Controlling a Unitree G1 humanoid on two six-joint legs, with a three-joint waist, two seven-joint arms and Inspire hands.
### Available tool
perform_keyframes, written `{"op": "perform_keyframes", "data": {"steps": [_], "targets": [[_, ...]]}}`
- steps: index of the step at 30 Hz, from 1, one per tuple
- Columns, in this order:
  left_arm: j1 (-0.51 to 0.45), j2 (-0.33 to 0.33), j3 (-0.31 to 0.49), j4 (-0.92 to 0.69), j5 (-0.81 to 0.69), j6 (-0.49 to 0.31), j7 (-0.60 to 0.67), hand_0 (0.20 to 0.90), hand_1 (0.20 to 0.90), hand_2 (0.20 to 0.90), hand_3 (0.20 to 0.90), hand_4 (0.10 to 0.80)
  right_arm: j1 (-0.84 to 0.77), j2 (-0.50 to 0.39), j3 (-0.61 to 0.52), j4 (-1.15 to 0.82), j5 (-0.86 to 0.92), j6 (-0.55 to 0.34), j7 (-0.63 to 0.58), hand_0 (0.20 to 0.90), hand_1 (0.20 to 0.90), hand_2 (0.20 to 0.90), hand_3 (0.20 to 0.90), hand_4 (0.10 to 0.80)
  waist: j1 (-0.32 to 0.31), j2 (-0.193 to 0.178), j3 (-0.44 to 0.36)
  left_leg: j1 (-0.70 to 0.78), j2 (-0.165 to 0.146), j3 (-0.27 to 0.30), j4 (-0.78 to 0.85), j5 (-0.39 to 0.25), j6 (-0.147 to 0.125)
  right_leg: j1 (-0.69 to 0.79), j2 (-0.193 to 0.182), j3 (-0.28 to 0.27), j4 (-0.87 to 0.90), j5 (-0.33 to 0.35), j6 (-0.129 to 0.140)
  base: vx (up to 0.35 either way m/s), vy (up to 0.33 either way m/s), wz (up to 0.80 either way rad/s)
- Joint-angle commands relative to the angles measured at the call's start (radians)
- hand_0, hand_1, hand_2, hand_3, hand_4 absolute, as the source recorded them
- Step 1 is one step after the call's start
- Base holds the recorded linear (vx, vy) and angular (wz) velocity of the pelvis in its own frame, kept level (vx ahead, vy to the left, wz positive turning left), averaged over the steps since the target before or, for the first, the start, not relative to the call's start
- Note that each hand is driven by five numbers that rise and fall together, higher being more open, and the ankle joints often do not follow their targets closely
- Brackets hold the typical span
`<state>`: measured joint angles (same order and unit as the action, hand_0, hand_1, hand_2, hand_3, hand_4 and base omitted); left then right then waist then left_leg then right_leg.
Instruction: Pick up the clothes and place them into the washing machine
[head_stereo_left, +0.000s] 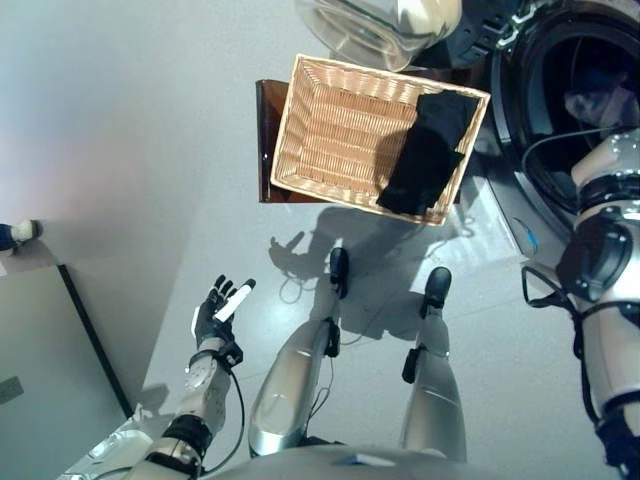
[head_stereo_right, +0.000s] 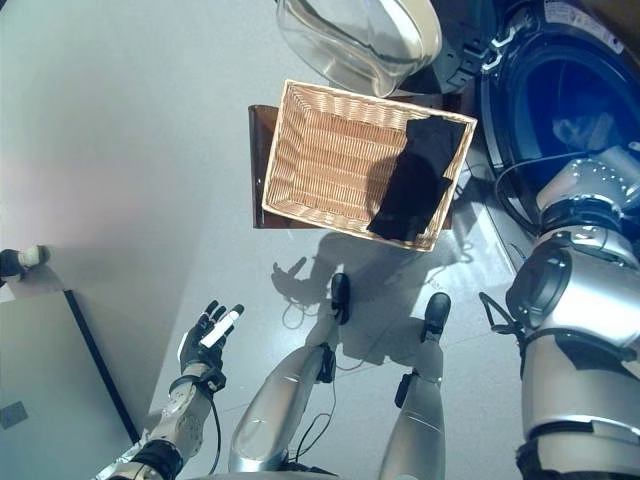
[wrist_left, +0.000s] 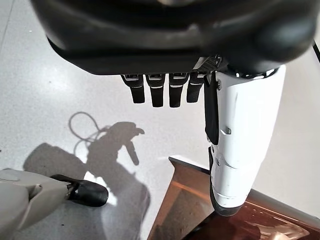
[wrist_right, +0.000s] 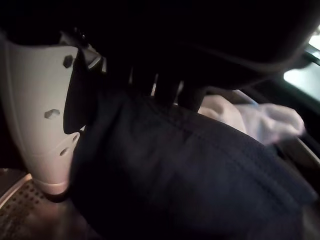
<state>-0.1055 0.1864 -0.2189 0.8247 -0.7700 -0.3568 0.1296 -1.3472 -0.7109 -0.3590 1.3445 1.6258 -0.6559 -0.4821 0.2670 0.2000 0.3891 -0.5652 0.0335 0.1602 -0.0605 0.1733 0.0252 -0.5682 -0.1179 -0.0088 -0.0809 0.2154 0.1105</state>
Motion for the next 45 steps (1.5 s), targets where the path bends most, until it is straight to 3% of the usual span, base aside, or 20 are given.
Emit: {"op": "perform_keyframes", "data": {"steps": [1, 7, 8, 10, 15, 30, 38, 40, 41, 42, 43, 44, 45], "targets": [[0.058, 0.083, -0.026, -0.015, -0.008, -0.052, 0.028, 0.9, 0.9, 0.9, 0.9, 0.8, -0.104, -0.223, 0.207, -0.114, -0.147, -0.04, 0.008, 0.2, 0.2, 0.2, 0.2, 0.3, 0.013, 0.062, -0.064, -0.008, 0.01, -0.042, -0.027, -0.009, -0.099, 0.035, 0.045, -0.034, 0.128, -0.118, 0.008, 0.0, 0.0, 0.0], [0.062, 0.09, -0.011, -0.03, -0.008, -0.058, 0.04, 0.9, 0.9, 0.9, 0.9, 0.8, -0.128, -0.25, 0.27, -0.127, -0.324, 0.001, -0.093, 0.2, 0.2, 0.2, 0.2, 0.3, 0.013, 0.056, -0.065, -0.012, 0.01, -0.042, -0.027, -0.008, -0.099, 0.032, 0.045, -0.036, 0.125, -0.117, 0.008, 0.0, 0.0, 0.0], [0.063, 0.102, -0.004, -0.031, 0.001, -0.06, 0.046, 0.9, 0.9, 0.9, 0.9, 0.8, -0.134, -0.267, 0.331, -0.093, -0.463, 0.066, -0.163, 0.9, 0.9, 0.9, 0.9, 0.8, 0.015, 0.049, -0.064, -0.006, 0.009, -0.041, -0.027, -0.017, -0.1, 0.033, 0.045, -0.037, 0.129, -0.124, 0.009, 0.0, 0.0, 0.0], [0.063, 0.099, -0.007, -0.038, 0.006, -0.061, 0.047, 0.9, 0.9, 0.9, 0.9, 0.8, -0.148, -0.264, 0.348, -0.089, -0.499, 0.078, -0.196, 0.9, 0.9, 0.9, 0.9, 0.8, 0.015, 0.054, -0.059, -0.013, 0.011, -0.039, -0.027, -0.007, -0.099, 0.026, 0.046, -0.038, 0.129, -0.115, 0.007, -0.025, -0.004, 0.0], [0.061, 0.119, -0.009, -0.087, 0.025, -0.065, 0.056, 0.9, 0.9, 0.9, 0.9, 0.8, -0.173, -0.28, 0.465, 0.006, -0.779, 0.246, -0.336, 0.9, 0.9, 0.9, 0.9, 0.8, 0.019, 0.052, -0.049, -0.017, 0.01, -0.038, -0.027, -0.002, -0.099, 0.025, 0.047, -0.039, 0.128, -0.112, 0.006, -0.003, -0.002, -0.01], [0.052, 0.113, 0.002, -0.087, 0.015, -0.076, 0.074, 0.9, 0.9, 0.9, 0.9, 0.8, -0.148, -0.255, 0.429, -0.03, -0.763, 0.217, -0.347, 0.9, 0.9, 0.9, 0.9, 0.8, 0.019, 0.046, -0.045, -0.027, 0.011, -0.04, -0.027, 0.001, -0.096, 0.022, 0.046, -0.035, 0.12, -0.106, 0.006, 0.0, 0.0, 0.0], [0.055, 0.109, 0.004, -0.074, 0.03, -0.083, 0.076, 0.9, 0.9, 0.9, 0.9, 0.8, -0.104, -0.256, 0.42, -0.074, -0.878, 0.217, -0.421, 0.9, 0.9, 0.9, 0.9, 0.8, 0.023, 0.043, -0.055, -0.025, 0.01, -0.041, -0.027, -0.001, -0.094, 0.026, 0.046, -0.035, 0.115, -0.108, 0.007, 0.0, 0.0, 0.0], [0.052, 0.109, 0.004, -0.068, 0.037, -0.087, 0.075, 0.9, 0.9, 0.9, 0.9, 0.8, -0.085, -0.255, 0.441, -0.073, -0.982, 0.263, -0.463, 0.9, 0.9, 0.9, 0.9, 0.8, 0.028, 0.041, -0.057, -0.025, 0.009, -0.044, -0.027, 0.002, -0.094, 0.031, 0.045, -0.036, 0.115, -0.108, 0.007, 0.0, 0.0, 0.0], [0.049, 0.113, 0.006, -0.069, 0.046, -0.089, 0.073, 0.9, 0.9, 0.9, 0.9, 0.8, -0.069, -0.259, 0.488, -0.057, -1.096, 0.339, -0.473, 0.9, 0.9, 0.9, 0.9, 0.8, 0.032, 0.036, -0.059, -0.02, 0.007, -0.045, -0.027, -0.004, -0.094, 0.035, 0.044, -0.036, 0.117, -0.115, 0.007, 0.0, 0.0, 0.0], [0.049, 0.111, 0.006, -0.07, 0.046, -0.089, 0.073, 0.9, 0.9, 0.9, 0.9, 0.8, -0.073, -0.259, 0.49, -0.06, -1.102, 0.343, -0.477, 0.9, 0.9, 0.9, 0.9, 0.8, 0.032, 0.039, -0.058, -0.023, 0.008, -0.045, -0.027, 0.002, -0.093, 0.032, 0.045, -0.036, 0.117, -0.109, 0.007, 0.0, 0.0, 0.0], [0.047, 0.112, 0.01, -0.084, 0.054, -0.094, 0.068, 0.9, 0.9, 0.9, 0.9, 0.8, -0.055, -0.264, 0.556, -0.045, -1.255, 0.438, -0.521, 0.9, 0.9, 0.9, 0.9, 0.8, 0.034, 0.036, -0.058, -0.02, 0.008, -0.046, -0.027, -0.001, -0.093, 0.037, 0.044, -0.037, 0.117, -0.112, 0.007, 0.0, 0.0, 0.0], [0.047, 0.111, 0.011, -0.085, 0.054, -0.094, 0.068, 0.9, 0.9, 0.9, 0.9, 0.8, -0.057, -0.263, 0.557, -0.047, -1.258, 0.441, -0.524, 0.9, 0.9, 0.9, 0.9, 0.8, 0.034, 0.038, -0.058, -0.024, 0.009, -0.046, -0.027, 0.005, -0.092, 0.034, 0.045, -0.038, 0.116, -0.107, 0.006, 0.0, 0.0, 0.0], [0.04, 0.112, 0.015, -0.091, 0.067, -0.096, 0.064, 0.9, 0.9, 0.9, 0.9, 0.8, -0.037, -0.261, 0.608, -0.046, -1.406, 0.524, -0.553, 0.9, 0.9, 0.9, 0.9, 0.8, 0.036, 0.035, -0.059, -0.021, 0.007, -0.046, -0.027, 0.002, -0.092, 0.037, 0.045, -0.038, 0.116, -0.111, 0.006, 0.0, 0.0, 0.0]]}}
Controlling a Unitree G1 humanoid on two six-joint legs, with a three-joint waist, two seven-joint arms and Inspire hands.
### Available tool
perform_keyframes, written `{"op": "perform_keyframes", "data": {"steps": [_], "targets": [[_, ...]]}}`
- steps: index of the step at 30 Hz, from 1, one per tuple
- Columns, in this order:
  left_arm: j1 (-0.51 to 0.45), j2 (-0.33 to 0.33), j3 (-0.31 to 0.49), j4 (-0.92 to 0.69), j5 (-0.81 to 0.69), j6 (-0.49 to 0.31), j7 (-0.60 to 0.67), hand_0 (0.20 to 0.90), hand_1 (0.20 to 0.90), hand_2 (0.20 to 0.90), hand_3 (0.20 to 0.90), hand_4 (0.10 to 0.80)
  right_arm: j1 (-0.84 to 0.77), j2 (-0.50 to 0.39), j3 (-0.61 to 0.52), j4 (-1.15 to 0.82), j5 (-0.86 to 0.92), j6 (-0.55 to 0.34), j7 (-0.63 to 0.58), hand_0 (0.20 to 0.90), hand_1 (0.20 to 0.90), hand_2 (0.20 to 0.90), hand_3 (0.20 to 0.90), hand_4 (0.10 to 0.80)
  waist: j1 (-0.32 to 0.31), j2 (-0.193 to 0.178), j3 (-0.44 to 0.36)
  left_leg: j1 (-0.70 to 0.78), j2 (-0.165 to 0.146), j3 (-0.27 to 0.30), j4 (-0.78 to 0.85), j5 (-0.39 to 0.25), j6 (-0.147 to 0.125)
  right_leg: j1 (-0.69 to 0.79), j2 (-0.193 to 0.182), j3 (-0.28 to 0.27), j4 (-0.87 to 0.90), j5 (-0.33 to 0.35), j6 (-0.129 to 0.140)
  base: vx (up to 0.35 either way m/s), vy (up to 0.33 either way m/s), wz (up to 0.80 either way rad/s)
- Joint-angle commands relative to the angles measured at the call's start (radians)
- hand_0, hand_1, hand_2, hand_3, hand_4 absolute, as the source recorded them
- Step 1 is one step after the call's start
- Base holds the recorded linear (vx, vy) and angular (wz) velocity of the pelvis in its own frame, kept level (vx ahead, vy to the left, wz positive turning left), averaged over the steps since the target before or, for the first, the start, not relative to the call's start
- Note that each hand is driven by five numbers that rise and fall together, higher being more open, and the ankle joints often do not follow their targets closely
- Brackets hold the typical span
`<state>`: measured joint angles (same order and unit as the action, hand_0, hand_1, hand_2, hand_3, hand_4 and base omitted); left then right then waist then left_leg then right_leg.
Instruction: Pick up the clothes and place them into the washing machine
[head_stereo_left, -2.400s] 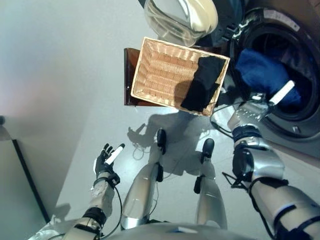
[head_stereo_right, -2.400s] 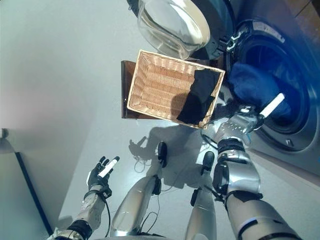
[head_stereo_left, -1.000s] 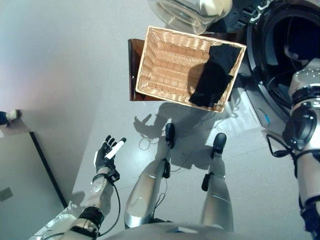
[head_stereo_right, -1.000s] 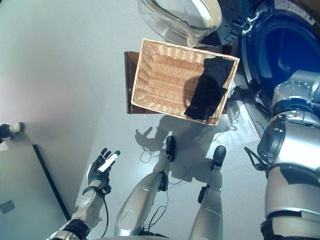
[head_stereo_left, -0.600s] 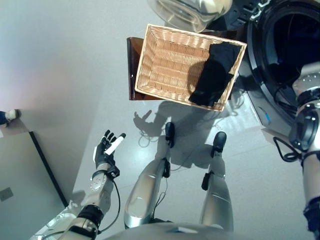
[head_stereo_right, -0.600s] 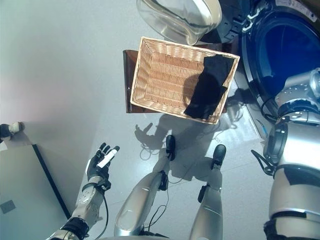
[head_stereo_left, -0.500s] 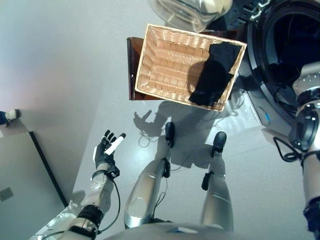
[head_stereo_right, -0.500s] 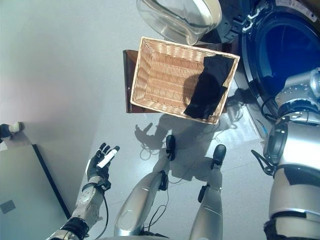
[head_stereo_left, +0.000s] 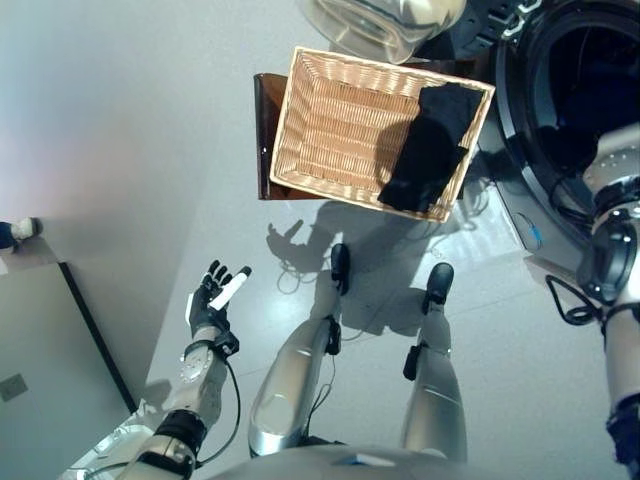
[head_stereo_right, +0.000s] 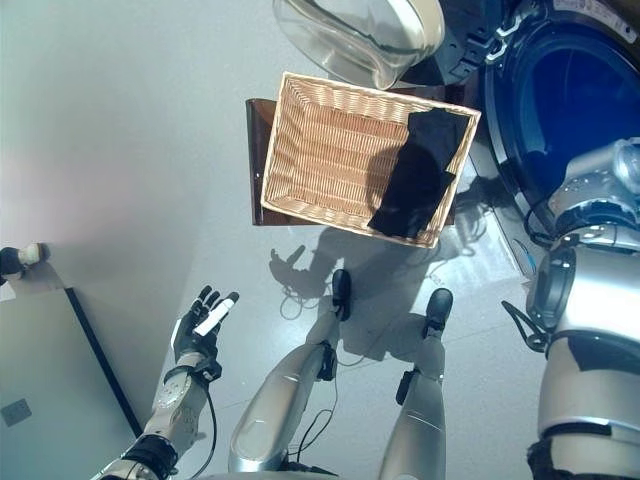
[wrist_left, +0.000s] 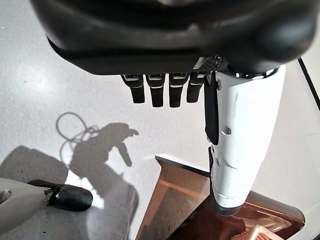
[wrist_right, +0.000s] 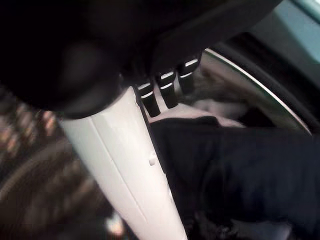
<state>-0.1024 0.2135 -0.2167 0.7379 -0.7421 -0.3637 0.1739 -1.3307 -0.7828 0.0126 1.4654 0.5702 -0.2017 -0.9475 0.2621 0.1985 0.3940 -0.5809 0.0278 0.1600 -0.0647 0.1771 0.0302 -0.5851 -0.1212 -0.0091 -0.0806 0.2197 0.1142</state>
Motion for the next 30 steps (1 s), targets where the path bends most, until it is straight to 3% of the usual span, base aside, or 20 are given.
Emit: {"op": "perform_keyframes", "data": {"steps": [1, 2, 5, 22, 30], "targets": [[0.036, 0.083, 0.014, -0.004, 0.04, -0.09, 0.02, 0.9, 0.9, 0.9, 0.9, 0.8, -0.055, -0.189, 0.237, -0.168, -0.352, 0.073, -0.088, 0.9, 0.9, 0.9, 0.9, 0.8, 0.041, 0.038, -0.064, -0.009, 0.013, -0.046, -0.023, 0.003, -0.097, 0.051, 0.05, -0.038, 0.115, -0.11, 0.001, 0.0, 0.0, 0.0], [0.034, 0.08, 0.019, -0.004, 0.047, -0.096, 0.021, 0.9, 0.9, 0.9, 0.9, 0.8, -0.045, -0.193, 0.265, -0.16, -0.451, 0.13, -0.11, 0.9, 0.9, 0.9, 0.9, 0.8, 0.045, 0.034, -0.067, -0.011, 0.013, -0.049, -0.023, 0.005, -0.096, 0.053, 0.05, -0.039, 0.115, -0.108, 0.0, 0.0, 0.0, 0.0], [0.029, 0.072, 0.029, 0.003, 0.055, -0.098, 0.021, 0.9, 0.9, 0.9, 0.9, 0.8, -0.03, -0.192, 0.315, -0.181, -0.561, 0.183, -0.104, 0.9, 0.9, 0.9, 0.9, 0.8, 0.046, 0.027, -0.07, -0.011, 0.012, -0.053, -0.023, 0.006, -0.095, 0.054, 0.051, -0.04, 0.115, -0.107, 0.0, 0.0, 0.0, 0.0], [0.018, 0.049, 0.066, 0.024, 0.107, -0.098, 0.019, 0.9, 0.9, 0.9, 0.9, 0.8, 0.245, -0.04, 0.237, -0.375, -0.737, 0.149, -0.03, 0.9, 0.9, 0.9, 0.9, 0.8, 0.031, -0.02, -0.057, -0.004, 0.011, -0.063, -0.023, 0.007, -0.094, 0.085, 0.054, -0.047, 0.102, -0.103, -0.004, 0.001, 0.0, 0.02], [0.032, 0.046, 0.102, 0.028, 0.127, -0.089, 0.004, 0.9, 0.9, 0.9, 0.9, 0.8, 0.414, 0.012, 0.287, -0.454, -0.849, 0.141, 0.107, 0.9, 0.9, 0.9, 0.9, 0.8, 0.015, -0.059, -0.059, 0.016, 0.014, -0.065, -0.023, 0.005, -0.092, 0.111, 0.056, -0.052, 0.099, -0.102, -0.004, 0.001, -0.004, 0.02]]}}
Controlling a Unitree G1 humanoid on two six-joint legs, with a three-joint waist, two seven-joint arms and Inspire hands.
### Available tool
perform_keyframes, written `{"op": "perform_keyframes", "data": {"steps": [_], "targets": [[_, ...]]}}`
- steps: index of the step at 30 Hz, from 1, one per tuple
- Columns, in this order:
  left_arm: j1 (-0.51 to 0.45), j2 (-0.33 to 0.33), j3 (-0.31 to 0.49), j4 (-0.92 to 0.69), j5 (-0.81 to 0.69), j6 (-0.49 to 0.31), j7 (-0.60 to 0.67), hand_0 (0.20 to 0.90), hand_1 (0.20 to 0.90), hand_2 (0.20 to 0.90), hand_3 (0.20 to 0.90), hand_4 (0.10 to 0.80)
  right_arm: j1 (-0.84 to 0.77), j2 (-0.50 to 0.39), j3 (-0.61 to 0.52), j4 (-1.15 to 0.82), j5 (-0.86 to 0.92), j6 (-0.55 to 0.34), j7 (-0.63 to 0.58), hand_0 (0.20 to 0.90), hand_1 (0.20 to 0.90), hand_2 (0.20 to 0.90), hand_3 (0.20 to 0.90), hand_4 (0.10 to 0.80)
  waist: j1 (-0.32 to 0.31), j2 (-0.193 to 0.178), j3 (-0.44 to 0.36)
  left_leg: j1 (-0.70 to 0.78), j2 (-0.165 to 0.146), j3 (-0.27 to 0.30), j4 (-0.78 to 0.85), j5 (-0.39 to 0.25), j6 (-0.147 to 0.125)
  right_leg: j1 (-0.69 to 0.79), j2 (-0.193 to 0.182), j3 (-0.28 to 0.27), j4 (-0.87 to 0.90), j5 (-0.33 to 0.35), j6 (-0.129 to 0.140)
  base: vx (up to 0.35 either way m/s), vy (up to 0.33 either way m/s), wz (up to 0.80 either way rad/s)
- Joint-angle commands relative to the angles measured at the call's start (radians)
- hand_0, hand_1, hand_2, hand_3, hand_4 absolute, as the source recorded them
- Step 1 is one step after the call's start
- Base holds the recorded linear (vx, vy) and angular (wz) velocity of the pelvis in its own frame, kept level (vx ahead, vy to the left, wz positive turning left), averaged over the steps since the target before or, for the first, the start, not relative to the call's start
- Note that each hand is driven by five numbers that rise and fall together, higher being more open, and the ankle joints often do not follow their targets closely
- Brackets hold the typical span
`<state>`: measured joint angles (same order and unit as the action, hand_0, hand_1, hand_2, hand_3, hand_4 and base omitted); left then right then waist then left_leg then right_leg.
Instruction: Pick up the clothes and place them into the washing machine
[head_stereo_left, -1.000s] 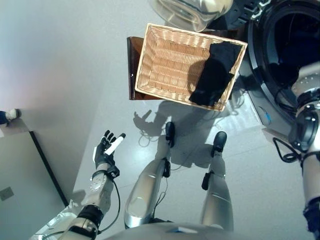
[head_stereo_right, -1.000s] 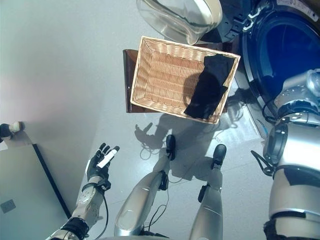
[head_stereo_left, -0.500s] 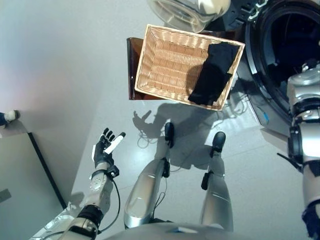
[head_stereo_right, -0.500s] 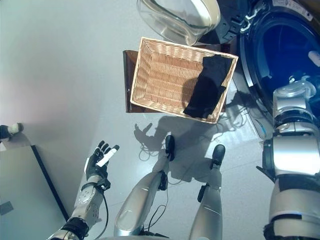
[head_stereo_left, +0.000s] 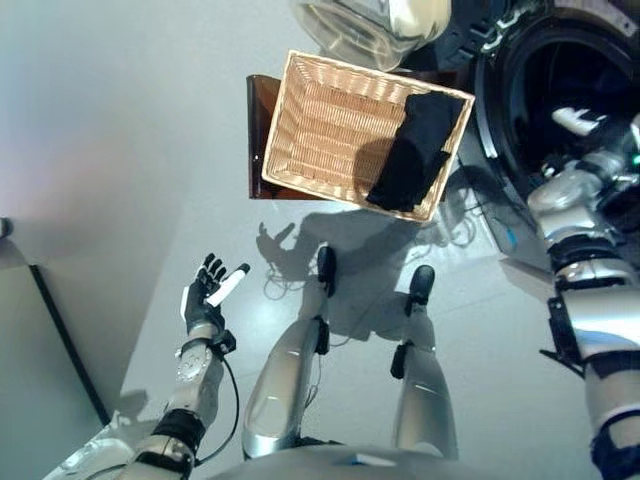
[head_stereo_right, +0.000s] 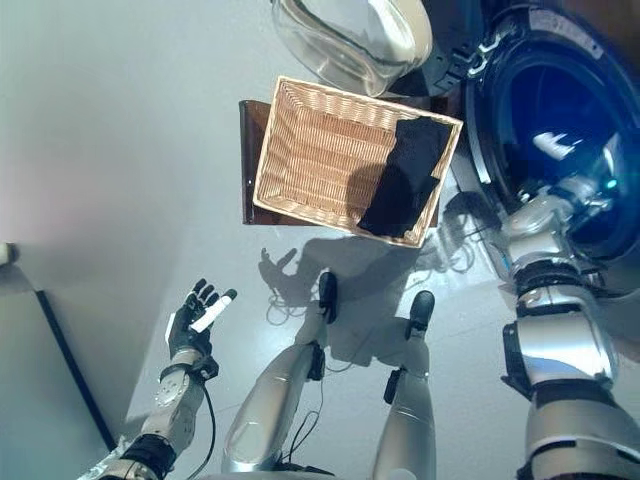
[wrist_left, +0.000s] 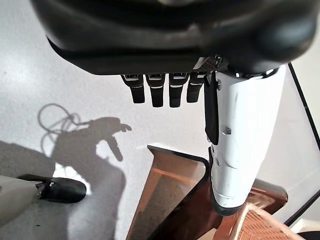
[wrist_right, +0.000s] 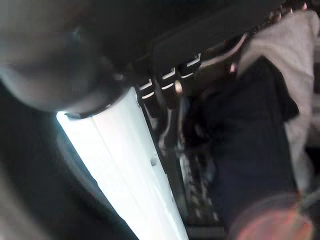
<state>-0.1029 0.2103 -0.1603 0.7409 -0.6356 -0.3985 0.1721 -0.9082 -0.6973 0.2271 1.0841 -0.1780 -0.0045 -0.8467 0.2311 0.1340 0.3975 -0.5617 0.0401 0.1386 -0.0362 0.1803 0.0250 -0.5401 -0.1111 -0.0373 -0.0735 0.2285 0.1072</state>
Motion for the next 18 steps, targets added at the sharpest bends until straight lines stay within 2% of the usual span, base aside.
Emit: {"op": "perform_keyframes", "data": {"steps": [1, 3, 7, 10, 12, 18], "targets": [[0.036, 0.054, 0.054, 0.03, 0.032, -0.054, 0.001, 0.9, 0.9, 0.9, 0.9, 0.8, 0.019, -0.095, 0.108, -0.107, -0.159, -0.052, 0.056, 0.9, 0.9, 0.9, 0.9, 0.8, 0.038, -0.007, -0.06, -0.001, 0.003, -0.044, -0.051, 0.001, -0.087, 0.073, 0.046, -0.025, 0.087, -0.107, 0.004, 0.0, 0.0, 0.0], [0.035, 0.055, 0.059, 0.04, 0.04, -0.049, 0.001, 0.9, 0.9, 0.9, 0.9, 0.8, 0.026, -0.107, 0.122, -0.129, -0.181, -0.051, 0.075, 0.9, 0.9, 0.9, 0.9, 0.8, 0.034, -0.015, -0.059, 0.002, 0.004, -0.045, -0.051, 0.001, -0.087, 0.076, 0.047, -0.026, 0.084, -0.106, 0.004, 0.0, 0.0, 0.0], [0.035, 0.061, 0.066, 0.074, 0.067, -0.044, -0.01, 0.9, 0.9, 0.9, 0.9, 0.8, 0.009, -0.175, 0.262, -0.155, -0.347, -0.022, 0.154, 0.9, 0.9, 0.9, 0.9, 0.8, 0.021, -0.05, -0.053, 0.019, 0.008, -0.048, -0.051, -0.003, -0.089, 0.101, 0.047, -0.026, 0.073, -0.102, 0.008, 0.0, 0.0, 0.0], [0.032, 0.059, 0.069, 0.085, 0.074, -0.039, -0.008, 0.9, 0.9, 0.9, 0.9, 0.8, 0.002, -0.181, 0.284, -0.167, -0.374, -0.019, 0.17, 0.9, 0.9, 0.9, 0.9, 0.8, 0.019, -0.057, -0.053, 0.018, 0.009, -0.049, -0.051, 0.0, -0.09, 0.103, 0.049, -0.027, 0.071, -0.098, 0.008, 0.0, 0.0, 0.0], [0.032, 0.059, 0.076, 0.104, 0.088, -0.029, -0.008, 0.9, 0.9, 0.9, 0.9, 0.8, -0.033, -0.207, 0.404, -0.205, -0.504, -0.003, 0.241, 0.9, 0.9, 0.9, 0.9, 0.8, 0.017, -0.087, -0.05, 0.037, 0.013, -0.049, -0.051, -0.007, -0.092, 0.128, 0.05, -0.028, 0.065, -0.099, 0.011, 0.0, 0.0, 0.0], [0.021, 0.056, 0.072, 0.11, 0.086, -0.028, -0.004, 0.9, 0.9, 0.9, 0.9, 0.8, -0.082, -0.165, 0.503, -0.193, -0.582, 0.002, 0.29, 0.9, 0.9, 0.9, 0.9, 0.8, 0.021, -0.108, -0.048, 0.043, 0.014, -0.06, -0.051, -0.003, -0.091, 0.141, 0.05, -0.032, 0.058, -0.096, 0.008, -0.002, -0.012, -0.01]]}}
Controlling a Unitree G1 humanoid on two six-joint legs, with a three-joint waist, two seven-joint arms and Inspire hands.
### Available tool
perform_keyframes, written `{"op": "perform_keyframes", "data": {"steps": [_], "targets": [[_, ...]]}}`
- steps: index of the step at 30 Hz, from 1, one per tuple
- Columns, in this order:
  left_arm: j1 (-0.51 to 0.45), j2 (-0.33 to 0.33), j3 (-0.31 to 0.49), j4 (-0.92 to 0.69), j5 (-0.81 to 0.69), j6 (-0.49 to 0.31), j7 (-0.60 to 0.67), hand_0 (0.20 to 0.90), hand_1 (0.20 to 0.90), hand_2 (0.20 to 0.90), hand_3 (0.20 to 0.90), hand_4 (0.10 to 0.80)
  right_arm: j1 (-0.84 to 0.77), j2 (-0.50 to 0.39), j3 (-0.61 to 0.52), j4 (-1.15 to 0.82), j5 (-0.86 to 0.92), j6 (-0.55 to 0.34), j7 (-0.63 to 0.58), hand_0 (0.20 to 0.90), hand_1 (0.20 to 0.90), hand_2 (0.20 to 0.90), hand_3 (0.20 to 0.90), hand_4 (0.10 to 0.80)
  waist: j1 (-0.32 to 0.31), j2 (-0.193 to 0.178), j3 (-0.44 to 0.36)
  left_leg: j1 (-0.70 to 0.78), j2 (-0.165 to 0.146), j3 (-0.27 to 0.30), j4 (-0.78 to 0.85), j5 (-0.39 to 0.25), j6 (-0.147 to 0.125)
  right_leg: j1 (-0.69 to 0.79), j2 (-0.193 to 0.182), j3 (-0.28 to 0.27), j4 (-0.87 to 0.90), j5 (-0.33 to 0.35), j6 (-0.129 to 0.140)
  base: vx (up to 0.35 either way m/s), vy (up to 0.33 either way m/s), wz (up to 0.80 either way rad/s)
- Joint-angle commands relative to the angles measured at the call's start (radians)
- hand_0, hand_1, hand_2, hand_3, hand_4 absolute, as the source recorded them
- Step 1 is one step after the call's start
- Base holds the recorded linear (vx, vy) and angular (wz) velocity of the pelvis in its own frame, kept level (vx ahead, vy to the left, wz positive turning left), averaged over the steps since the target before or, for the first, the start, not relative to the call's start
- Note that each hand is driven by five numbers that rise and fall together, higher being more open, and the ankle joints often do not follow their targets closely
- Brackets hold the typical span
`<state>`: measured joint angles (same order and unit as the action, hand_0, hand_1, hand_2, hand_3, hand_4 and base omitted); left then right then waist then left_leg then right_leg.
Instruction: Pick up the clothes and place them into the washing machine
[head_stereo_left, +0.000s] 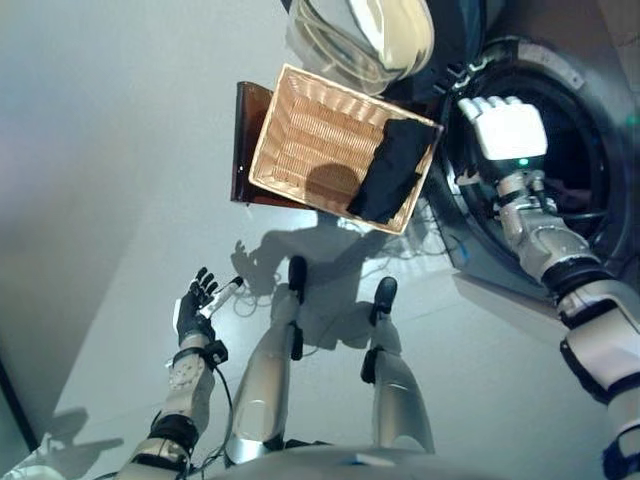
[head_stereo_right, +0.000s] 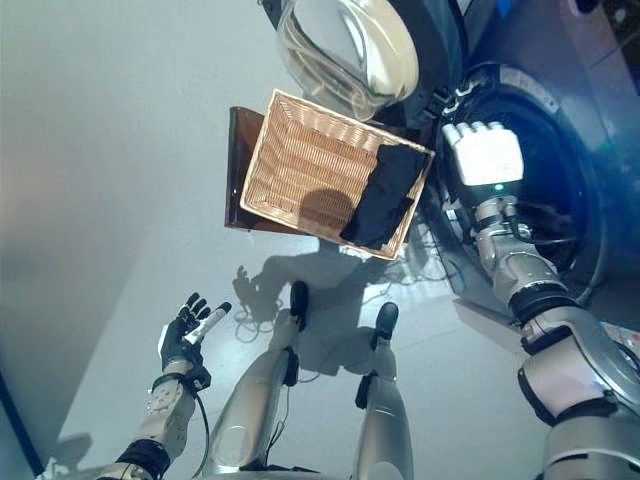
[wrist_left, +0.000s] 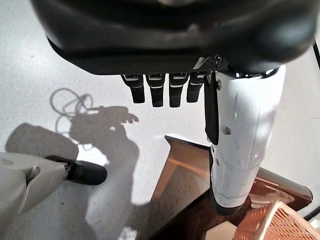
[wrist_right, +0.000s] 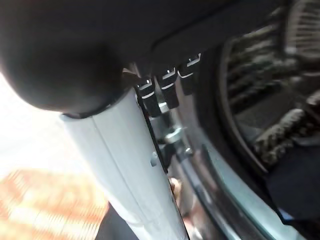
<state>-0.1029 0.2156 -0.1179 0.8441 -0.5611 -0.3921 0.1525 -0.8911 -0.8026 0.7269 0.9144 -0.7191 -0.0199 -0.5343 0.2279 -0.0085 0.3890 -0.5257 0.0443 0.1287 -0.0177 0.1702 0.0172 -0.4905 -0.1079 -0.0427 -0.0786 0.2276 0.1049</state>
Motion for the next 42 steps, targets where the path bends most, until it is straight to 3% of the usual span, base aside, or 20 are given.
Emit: {"op": "perform_keyframes", "data": {"steps": [1, 7, 15, 30, 42], "targets": [[0.018, 0.052, 0.025, 0.005, 0.014, -0.032, 0.015, 0.9, 0.9, 0.9, 0.9, 0.8, -0.109, -0.051, 0.021, -0.019, -0.059, 0.018, -0.016, 0.9, 0.9, 0.9, 0.9, 0.8, 0.027, 0.03, -0.039, 0.01, 0.01, -0.052, -0.07, 0.009, -0.084, 0.094, 0.048, -0.028, 0.063, -0.096, 0.01, 0.002, 0.002, 0.04], [0.013, 0.054, 0.007, 0.002, 0.016, -0.032, 0.022, 0.9, 0.9, 0.9, 0.9, 0.8, -0.214, 0.035, 0.144, -0.002, -0.137, 0.02, 0.043, 0.9, 0.9, 0.9, 0.9, 0.8, 0.042, 0.01, -0.025, 0.012, 0.01, -0.065, -0.07, 0.013, -0.084, 0.106, 0.052, -0.039, 0.057, -0.098, 0.008, 0.001, 0.0, 0.02], [0.011, 0.074, 0.011, -0.024, 0.011, -0.042, 0.04, 0.9, 0.9, 0.9, 0.9, 0.8, -0.307, 0.125, 0.208, 0.029, -0.146, 0.013, 0.07, 0.9, 0.9, 0.9, 0.9, 0.8, 0.068, -0.001, -0.001, -0.004, 0.006, -0.091, -0.07, 0.021, -0.089, 0.114, 0.052, -0.061, 0.053, -0.1, 0.008, -0.001, -0.007, 0.1], [0.02, 0.093, 0.013, -0.159, -0.027, -0.062, 0.04, 0.9, 0.9, 0.9, 0.9, 0.8, -0.364, 0.137, 0.256, 0.137, -0.174, 0.037, 0.081, 0.9, 0.9, 0.9, 0.9, 0.8, 0.098, 0.016, 0.062, -0.06, -0.011, -0.131, -0.07, 0.042, -0.099, 0.1, 0.045, -0.108, 0.051, -0.096, 0.009, -0.016, -0.001, 0.11], [0.006, 0.083, 0.01, -0.191, -0.043, -0.072, 0.039, 0.9, 0.9, 0.9, 0.9, 0.8, -0.284, 0.117, 0.276, 0.213, -0.226, 0.038, 0.099, 0.9, 0.9, 0.9, 0.9, 0.8, 0.085, 0.026, 0.086, -0.07, -0.008, -0.129, -0.07, 0.046, -0.1, 0.075, 0.042, -0.111, 0.064, -0.097, 0.006, -0.008, 0.003, 0.01]]}}
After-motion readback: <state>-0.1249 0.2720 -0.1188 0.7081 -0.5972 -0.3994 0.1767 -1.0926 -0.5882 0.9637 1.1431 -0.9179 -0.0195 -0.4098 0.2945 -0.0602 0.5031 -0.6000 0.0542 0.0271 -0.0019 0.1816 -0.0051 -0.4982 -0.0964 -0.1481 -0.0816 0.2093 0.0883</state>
